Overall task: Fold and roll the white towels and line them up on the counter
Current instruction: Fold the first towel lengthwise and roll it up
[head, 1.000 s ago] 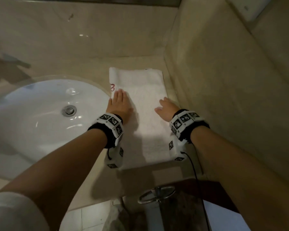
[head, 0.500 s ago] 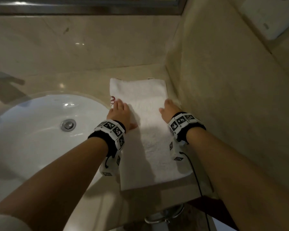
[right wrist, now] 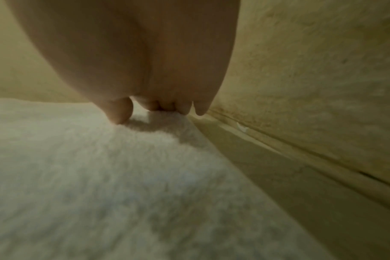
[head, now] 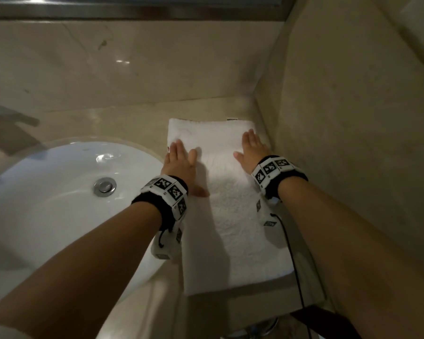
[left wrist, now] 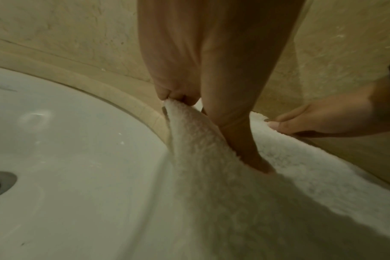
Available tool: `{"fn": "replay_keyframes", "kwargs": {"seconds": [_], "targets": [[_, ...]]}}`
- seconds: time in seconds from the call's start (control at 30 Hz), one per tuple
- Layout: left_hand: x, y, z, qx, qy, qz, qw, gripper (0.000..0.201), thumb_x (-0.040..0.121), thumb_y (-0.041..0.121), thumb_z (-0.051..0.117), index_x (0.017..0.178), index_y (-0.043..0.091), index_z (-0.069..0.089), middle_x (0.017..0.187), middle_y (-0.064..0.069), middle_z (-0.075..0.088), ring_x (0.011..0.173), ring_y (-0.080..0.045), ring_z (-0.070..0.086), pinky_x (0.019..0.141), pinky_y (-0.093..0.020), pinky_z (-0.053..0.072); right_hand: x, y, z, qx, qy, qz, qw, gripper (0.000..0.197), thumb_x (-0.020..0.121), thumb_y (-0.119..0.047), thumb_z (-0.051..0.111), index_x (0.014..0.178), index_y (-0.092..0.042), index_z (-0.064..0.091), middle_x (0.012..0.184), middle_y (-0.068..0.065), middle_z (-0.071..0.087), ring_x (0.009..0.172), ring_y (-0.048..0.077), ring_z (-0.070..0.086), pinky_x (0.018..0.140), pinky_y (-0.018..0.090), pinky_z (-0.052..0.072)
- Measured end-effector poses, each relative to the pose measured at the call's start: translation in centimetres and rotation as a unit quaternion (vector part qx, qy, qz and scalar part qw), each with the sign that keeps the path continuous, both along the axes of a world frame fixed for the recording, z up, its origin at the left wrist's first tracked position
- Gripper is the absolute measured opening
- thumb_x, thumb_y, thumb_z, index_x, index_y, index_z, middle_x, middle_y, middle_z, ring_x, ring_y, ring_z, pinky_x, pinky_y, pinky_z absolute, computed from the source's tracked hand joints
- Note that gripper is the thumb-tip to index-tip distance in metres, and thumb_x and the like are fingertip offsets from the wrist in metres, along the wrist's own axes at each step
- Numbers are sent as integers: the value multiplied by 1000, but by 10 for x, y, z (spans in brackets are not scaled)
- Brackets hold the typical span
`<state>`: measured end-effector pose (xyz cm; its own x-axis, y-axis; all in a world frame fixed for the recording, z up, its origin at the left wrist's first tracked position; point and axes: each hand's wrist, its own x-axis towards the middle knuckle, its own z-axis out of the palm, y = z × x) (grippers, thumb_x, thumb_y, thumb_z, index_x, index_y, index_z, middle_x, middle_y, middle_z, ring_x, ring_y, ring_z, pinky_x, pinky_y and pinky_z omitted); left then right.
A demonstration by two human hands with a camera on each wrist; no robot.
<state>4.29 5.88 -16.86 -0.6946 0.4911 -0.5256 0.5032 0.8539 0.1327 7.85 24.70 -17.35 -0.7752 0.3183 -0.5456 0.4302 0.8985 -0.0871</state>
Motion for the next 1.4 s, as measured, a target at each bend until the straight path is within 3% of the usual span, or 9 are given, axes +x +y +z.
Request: {"fn": "replay_keyframes", "kwargs": {"seconds": [0.17,0.33,0.5,0.67,0.77,0.9,1.03,1.2,1.4], "targets": [[1,-4,-2,26,4,7,1000,119,64,61,72,147,12,3,154,-24,-14,144,-38,-10,120,-44,5,8,-6,3,-27,12,-40,999,67,101,-39,25,149,-3,-6,157,12,-15,147,24,-10,120,37,1],[4,-2,4,-7,7,4,1000,116,68,64,67,148,12,0,155,-21,-15,145,-35,-12,117,-49,0,48,-14,11,-37,27,27,999,73,98,-45,31,150,-9,-6,157,11,-17,146,24,-15,120,39,-1],[28,-2,13,-39,52,-23,998,102,84,60,51,148,4,-6,155,-20,-15,145,-35,-13,117,-50,1,89,-29,19,-112,82,16,990,62,97,-37,43,148,-10,21,157,10,12,146,24,11,118,35,14],[78,-18,25,46,56,-48,996,68,91,37,53,145,13,20,157,-17,-5,146,-33,-7,119,-43,6,128,-42,22,-179,203,-69,960,15,89,-23,59,100,-13,56,104,4,56,92,19,53,85,30,44],[108,-34,30,111,76,-19,991,43,89,26,56,128,13,45,143,-13,31,134,-31,27,108,-38,30,158,-54,26,-201,160,-38,966,16,87,-24,62,80,-18,49,70,-6,49,71,17,49,73,32,46],[151,-49,32,144,43,-69,986,25,89,35,55,106,17,60,116,-7,51,110,-26,46,88,-32,37,196,-70,23,-203,140,5,969,26,87,-23,62,68,-23,45,62,-8,43,58,11,42,58,24,38],[195,-56,23,128,-38,-90,987,27,88,40,57,104,19,63,105,-5,53,107,-24,51,83,-26,36,231,-74,14,-166,131,57,976,8,87,-21,62,86,-14,58,78,-3,51,75,16,51,66,22,38],[222,-61,12,74,28,-140,987,43,94,27,47,134,14,39,131,-12,41,121,-30,40,95,-36,37,254,-75,6,-25,150,175,973,31,87,-29,59,116,-19,53,122,0,49,119,21,41,100,32,32],[231,-64,5,22,103,-126,986,43,98,21,36,139,9,29,138,-14,35,125,-31,37,90,-38,43,260,-78,-3,2,205,132,970,37,87,-31,59,120,-19,50,126,1,47,122,22,39,97,33,31]]}}
